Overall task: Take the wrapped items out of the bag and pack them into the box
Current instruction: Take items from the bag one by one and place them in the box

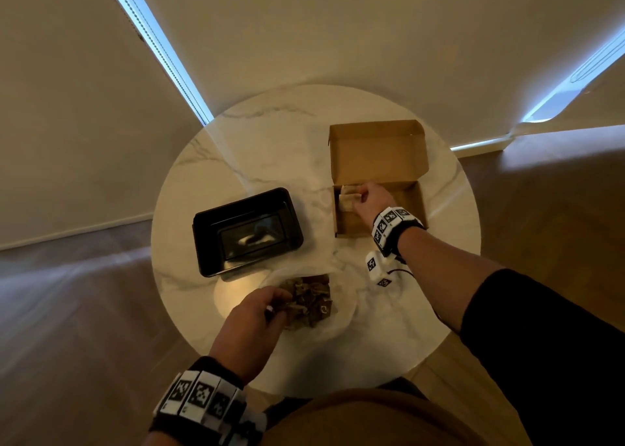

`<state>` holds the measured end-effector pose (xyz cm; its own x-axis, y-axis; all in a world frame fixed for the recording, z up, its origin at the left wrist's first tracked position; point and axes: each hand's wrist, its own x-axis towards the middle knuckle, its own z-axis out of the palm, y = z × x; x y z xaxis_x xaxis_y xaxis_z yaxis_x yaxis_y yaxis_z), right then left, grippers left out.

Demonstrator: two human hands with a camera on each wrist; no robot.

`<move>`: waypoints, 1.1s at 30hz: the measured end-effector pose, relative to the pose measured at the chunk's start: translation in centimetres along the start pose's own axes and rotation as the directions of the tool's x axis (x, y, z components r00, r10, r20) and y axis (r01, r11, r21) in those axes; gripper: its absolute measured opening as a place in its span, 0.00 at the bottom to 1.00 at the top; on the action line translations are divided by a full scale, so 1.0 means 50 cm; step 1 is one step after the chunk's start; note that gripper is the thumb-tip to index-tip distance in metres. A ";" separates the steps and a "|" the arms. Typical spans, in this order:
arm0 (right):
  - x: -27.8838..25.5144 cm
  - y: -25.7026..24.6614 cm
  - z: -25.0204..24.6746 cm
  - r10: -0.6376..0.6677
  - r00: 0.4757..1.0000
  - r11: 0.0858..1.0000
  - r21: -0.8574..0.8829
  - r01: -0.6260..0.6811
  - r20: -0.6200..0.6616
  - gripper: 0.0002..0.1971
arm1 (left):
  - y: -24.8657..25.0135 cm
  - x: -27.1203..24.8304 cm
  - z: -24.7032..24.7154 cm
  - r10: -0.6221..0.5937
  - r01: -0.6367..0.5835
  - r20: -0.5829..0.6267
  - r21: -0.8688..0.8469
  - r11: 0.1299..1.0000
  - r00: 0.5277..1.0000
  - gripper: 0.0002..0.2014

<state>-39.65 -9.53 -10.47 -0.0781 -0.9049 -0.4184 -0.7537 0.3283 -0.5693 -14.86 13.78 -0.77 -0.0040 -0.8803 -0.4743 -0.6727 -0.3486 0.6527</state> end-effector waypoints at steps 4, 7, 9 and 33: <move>-0.054 -0.019 -0.031 -0.094 0.994 0.993 -0.074 0.090 -0.053 0.13 | 0.001 0.012 0.001 -0.017 0.016 -0.017 -0.044 0.999 1.000 0.11; -0.141 -0.045 -0.053 -0.249 0.966 0.968 0.024 0.251 -0.076 0.07 | -0.001 0.027 -0.001 -0.015 0.012 -0.042 -0.069 0.998 0.999 0.10; -0.216 -0.069 -0.062 -0.349 0.937 0.930 0.132 0.344 0.016 0.06 | -0.002 0.038 -0.002 -0.002 -0.002 -0.047 -0.073 0.997 0.999 0.09; -0.345 0.007 -0.033 -0.338 0.898 0.940 0.144 0.308 0.283 0.01 | 0.027 0.066 -0.015 0.102 -0.106 -0.090 -0.036 0.994 0.991 0.03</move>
<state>-39.65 5.74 -2.29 0.3689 -0.8466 -0.3835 -0.6386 0.0689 -0.7664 -15.22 10.19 -1.02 -0.0059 -0.9368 -0.3499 -0.6414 -0.2649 0.7200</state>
